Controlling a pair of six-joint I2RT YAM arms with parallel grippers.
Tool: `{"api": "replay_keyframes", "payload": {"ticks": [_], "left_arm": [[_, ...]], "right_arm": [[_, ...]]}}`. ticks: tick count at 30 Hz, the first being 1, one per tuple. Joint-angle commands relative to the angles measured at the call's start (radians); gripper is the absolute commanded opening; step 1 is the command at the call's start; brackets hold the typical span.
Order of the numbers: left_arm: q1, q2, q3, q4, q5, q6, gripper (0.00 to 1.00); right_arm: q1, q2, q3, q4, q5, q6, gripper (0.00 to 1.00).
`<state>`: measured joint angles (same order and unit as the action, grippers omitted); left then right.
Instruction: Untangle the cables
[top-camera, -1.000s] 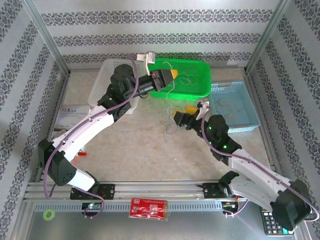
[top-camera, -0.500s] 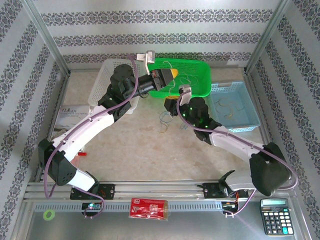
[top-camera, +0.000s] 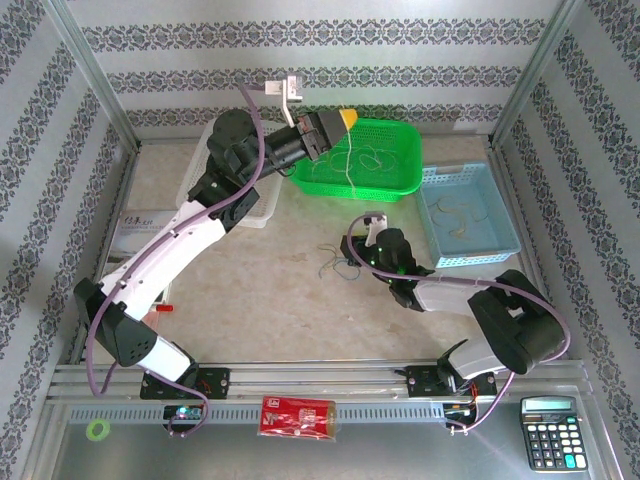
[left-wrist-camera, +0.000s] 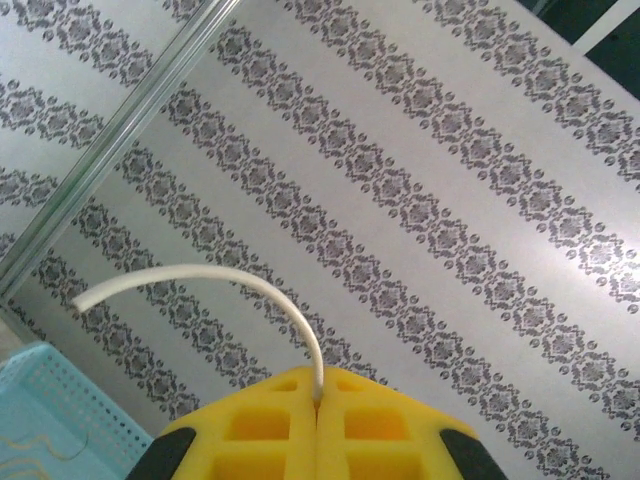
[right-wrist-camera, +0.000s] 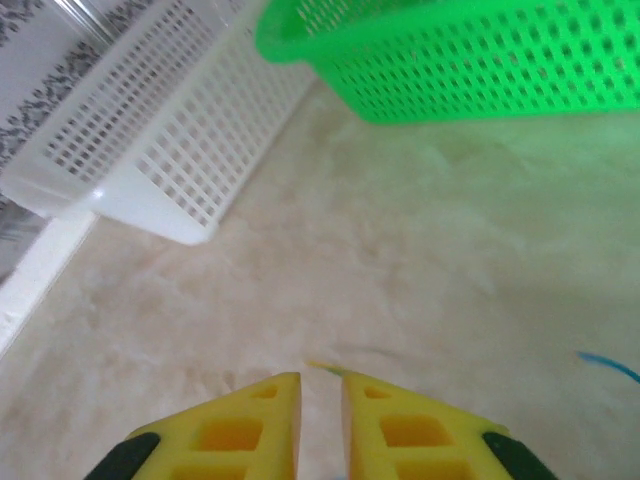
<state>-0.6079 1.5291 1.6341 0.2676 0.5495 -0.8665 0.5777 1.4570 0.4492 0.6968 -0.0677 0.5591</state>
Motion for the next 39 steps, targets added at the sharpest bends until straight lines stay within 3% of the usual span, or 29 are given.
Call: {"api": "replay_keyframes", "payload": {"ticks": [1,3,8,11,17,25,39], "left_arm": [[0.021,0.005,0.052,-0.006,0.019,0.025,0.0],[0.023,0.006,0.058,-0.01,0.017,0.03,0.0],[0.027,-0.001,0.063,-0.025,0.012,0.05,0.0],[0.03,-0.008,0.068,-0.037,0.005,0.063,0.0],[0.041,-0.011,0.087,-0.061,-0.002,0.083,0.0],[0.056,-0.041,0.074,-0.105,-0.027,0.13,0.0],[0.12,-0.212,-0.198,-0.067,-0.103,0.134,0.0]], "right_arm": [[-0.007,0.016,-0.041,0.116,0.031,0.042,0.22],[-0.007,0.023,-0.06,0.13,0.036,0.051,0.3],[-0.007,0.026,-0.084,0.145,0.034,0.061,0.37],[-0.007,0.021,-0.09,0.147,0.032,0.061,0.53],[-0.006,0.003,-0.099,0.147,0.036,0.066,0.65],[-0.013,-0.056,-0.099,0.14,0.0,0.082,0.72],[-0.152,-0.217,-0.088,0.066,-0.096,0.143,0.78]]}}
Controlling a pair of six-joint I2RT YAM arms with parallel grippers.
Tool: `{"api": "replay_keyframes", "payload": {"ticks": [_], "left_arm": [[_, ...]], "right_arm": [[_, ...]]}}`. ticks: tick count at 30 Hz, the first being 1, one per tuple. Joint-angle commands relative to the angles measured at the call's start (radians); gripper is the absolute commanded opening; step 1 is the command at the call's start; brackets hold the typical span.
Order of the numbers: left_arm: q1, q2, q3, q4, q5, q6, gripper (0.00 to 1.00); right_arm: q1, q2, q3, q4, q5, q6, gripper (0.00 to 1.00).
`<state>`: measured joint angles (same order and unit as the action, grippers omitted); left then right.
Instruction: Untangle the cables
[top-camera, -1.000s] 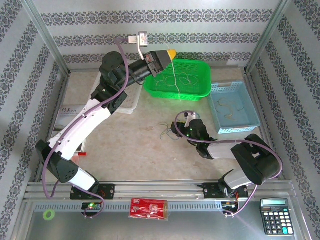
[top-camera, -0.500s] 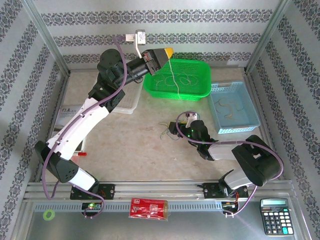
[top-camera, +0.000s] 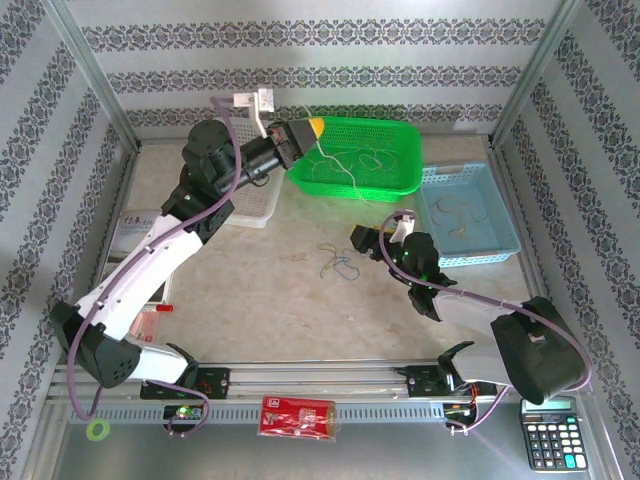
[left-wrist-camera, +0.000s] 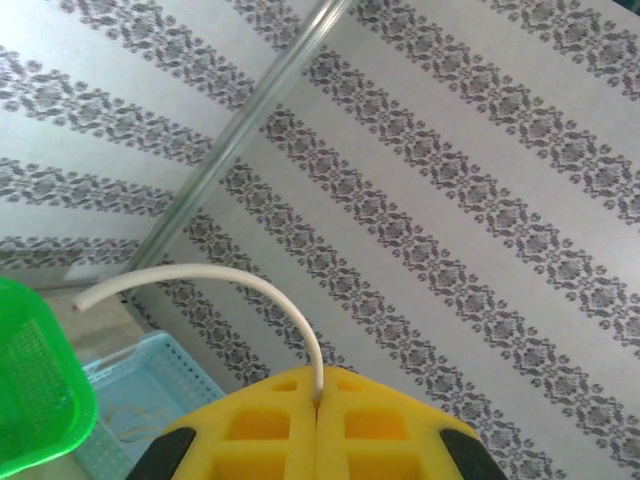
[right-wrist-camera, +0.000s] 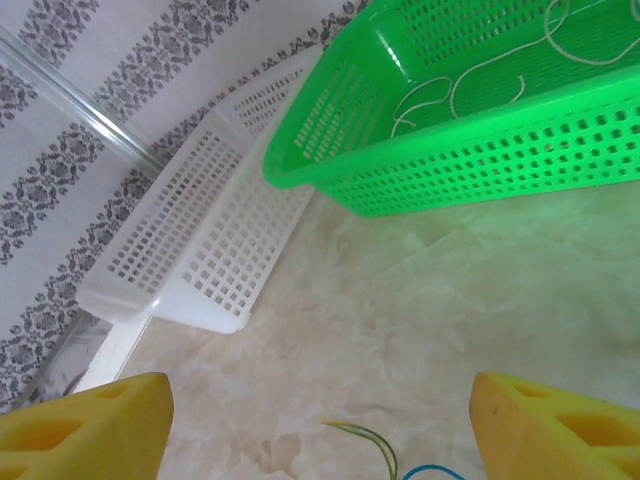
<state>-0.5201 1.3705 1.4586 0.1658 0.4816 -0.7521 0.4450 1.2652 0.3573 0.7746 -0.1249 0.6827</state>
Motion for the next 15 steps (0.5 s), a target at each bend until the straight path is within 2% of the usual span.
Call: {"api": "replay_keyframes", "payload": {"ticks": [1,10,15], "left_arm": [[0.043,-0.069,-0.035,0.037,-0.047,0.02,0.0],[0.16,-0.131,-0.038,0.053,-0.078,0.007,0.0],[0.201,-0.11,0.008,0.047,-0.046,0.0,0.0]], "right_arm": [[-0.024,-0.033,0.002,-0.015,-0.041,0.019,0.79],[-0.052,-0.059,-0.048,-0.026,-0.029,0.012,0.8],[-0.056,-0.081,-0.057,-0.056,-0.036,0.01,0.79]]}}
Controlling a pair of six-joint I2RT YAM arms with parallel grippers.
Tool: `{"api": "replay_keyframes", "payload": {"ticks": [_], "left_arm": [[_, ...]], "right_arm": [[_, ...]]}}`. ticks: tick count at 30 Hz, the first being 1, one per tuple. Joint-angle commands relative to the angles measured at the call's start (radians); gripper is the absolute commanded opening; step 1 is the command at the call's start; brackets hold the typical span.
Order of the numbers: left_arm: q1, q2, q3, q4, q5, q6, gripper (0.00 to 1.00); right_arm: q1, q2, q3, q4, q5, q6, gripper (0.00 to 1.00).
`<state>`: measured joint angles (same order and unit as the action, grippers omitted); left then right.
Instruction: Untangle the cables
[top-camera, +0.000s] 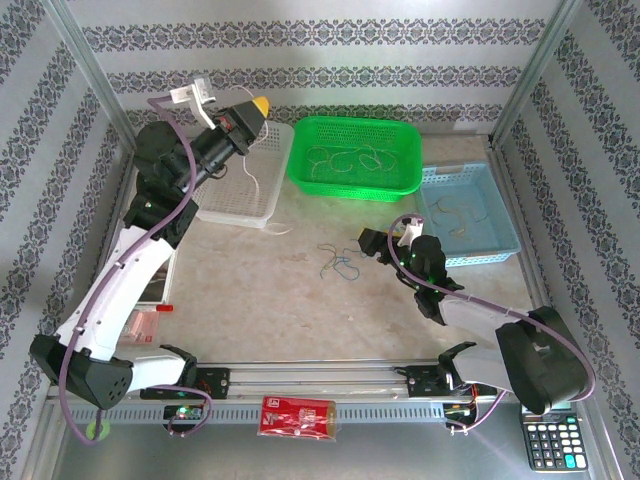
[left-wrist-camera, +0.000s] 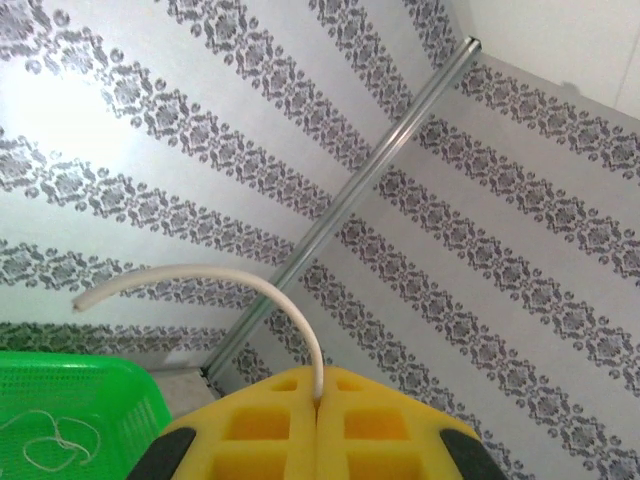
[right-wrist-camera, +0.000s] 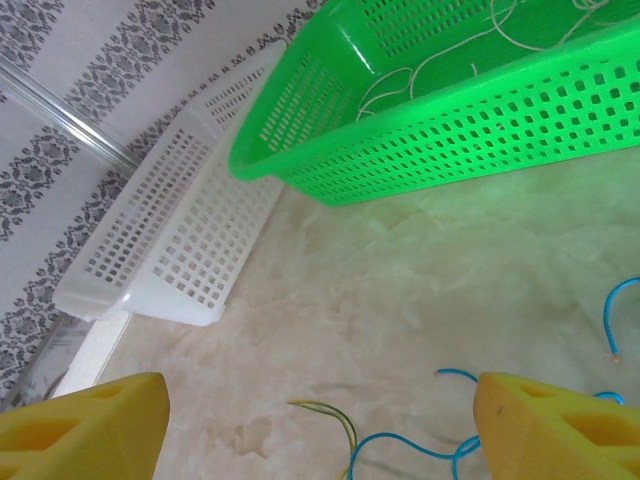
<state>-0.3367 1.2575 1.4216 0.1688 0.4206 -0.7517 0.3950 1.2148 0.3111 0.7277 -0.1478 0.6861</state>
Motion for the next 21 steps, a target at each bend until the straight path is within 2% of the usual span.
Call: {"api": "replay_keyframes", "payload": {"ticks": [1,7,14,21], "left_arm": [[0.021,0.007,0.052,0.046,0.018,-0.001,0.0],[0.036,0.063,0.114,0.031,0.046,0.014,0.0],[0.035,0.177,0.205,-0.005,0.09,0.064,0.0],[0.035,0.317,0.254,0.115,0.118,0.041,0.0]], "right_arm": [[-0.007,-0.038,-0.009,-0.016,-0.014,0.005,0.79],[-0.013,-0.109,-0.002,-0.082,-0.027,-0.001,0.79],[-0.048,-0.25,0.026,-0.25,-0.044,0.0,0.79],[-0.111,-0.371,0.112,-0.417,-0.058,0.034,0.78]]}}
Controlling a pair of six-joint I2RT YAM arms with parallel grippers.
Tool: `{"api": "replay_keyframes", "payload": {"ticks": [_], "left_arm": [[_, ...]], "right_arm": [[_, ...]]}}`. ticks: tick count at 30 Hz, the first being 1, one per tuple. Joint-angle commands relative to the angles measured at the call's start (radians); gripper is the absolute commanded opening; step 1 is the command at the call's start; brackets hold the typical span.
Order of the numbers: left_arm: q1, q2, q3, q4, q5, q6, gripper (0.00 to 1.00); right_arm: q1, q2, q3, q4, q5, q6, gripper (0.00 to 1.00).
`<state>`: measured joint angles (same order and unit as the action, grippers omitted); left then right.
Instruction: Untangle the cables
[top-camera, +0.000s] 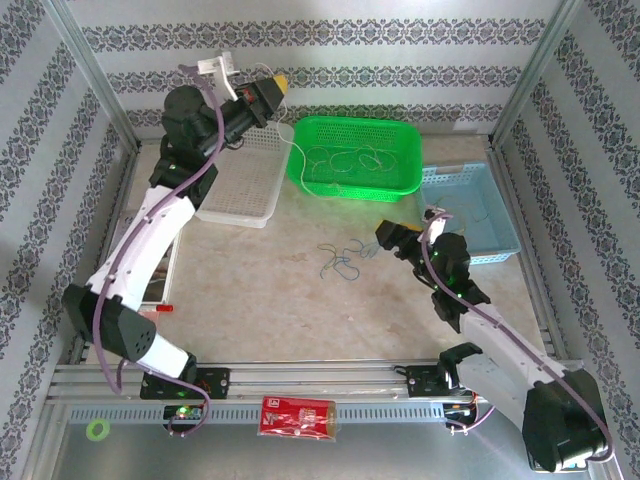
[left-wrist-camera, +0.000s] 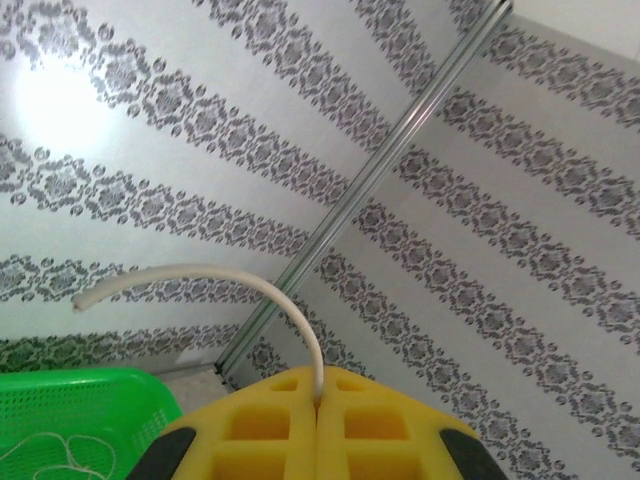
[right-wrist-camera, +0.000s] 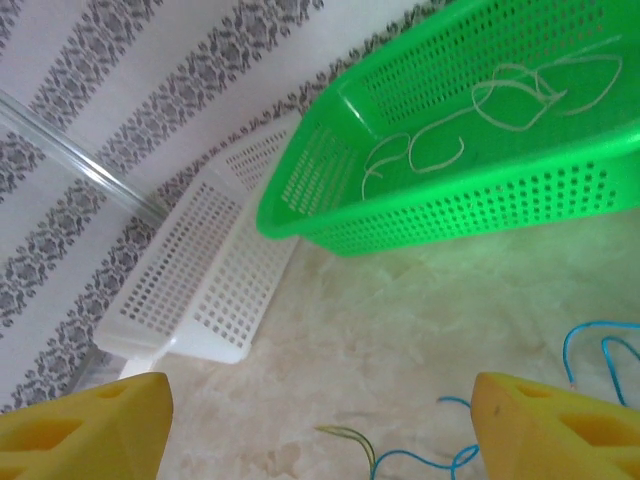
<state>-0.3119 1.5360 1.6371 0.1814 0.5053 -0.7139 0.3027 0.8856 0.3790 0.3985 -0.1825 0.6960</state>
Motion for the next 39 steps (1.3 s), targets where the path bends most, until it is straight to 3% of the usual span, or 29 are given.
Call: {"api": "replay_keyframes", "payload": {"ticks": [1,9,18,26,32,35,39], "left_arm": [[0.01,0.058,0.044,0.128,0.035,-0.002,0.0],[0.01,0.263,0.191,0.264,0.041,-0.064,0.0],[0.01,0.557,0.484,0.272,0.046,-0.089,0.0],[-0.022,0.775,0.518,0.365,0.013,-0.088,0.0],[-0.06,0.928,0.621,0.234,0.043,-0.055,0.01],[-0.081,0.997,0.765,0.029,0.086,0.015,0.13],[-0.093,1.008,0.852,-0.176,0.07,0.1,0.51]], "right_arm": [[-0.027,-0.055,0.052,-0.109,-0.024,0.029,0.78],[-0.095,-0.105,0.092,-0.214,-0.07,0.052,0.78],[-0.142,-0.09,0.1,-0.245,-0.131,0.048,0.78],[-0.174,-0.08,0.101,-0.257,-0.18,0.037,0.78],[-0.188,-0.064,0.108,-0.263,-0.197,0.023,0.78],[-0.192,-0.053,0.116,-0.261,-0.202,0.019,0.78],[-0.194,-0.045,0.133,-0.256,-0.213,0.019,0.78]]}}
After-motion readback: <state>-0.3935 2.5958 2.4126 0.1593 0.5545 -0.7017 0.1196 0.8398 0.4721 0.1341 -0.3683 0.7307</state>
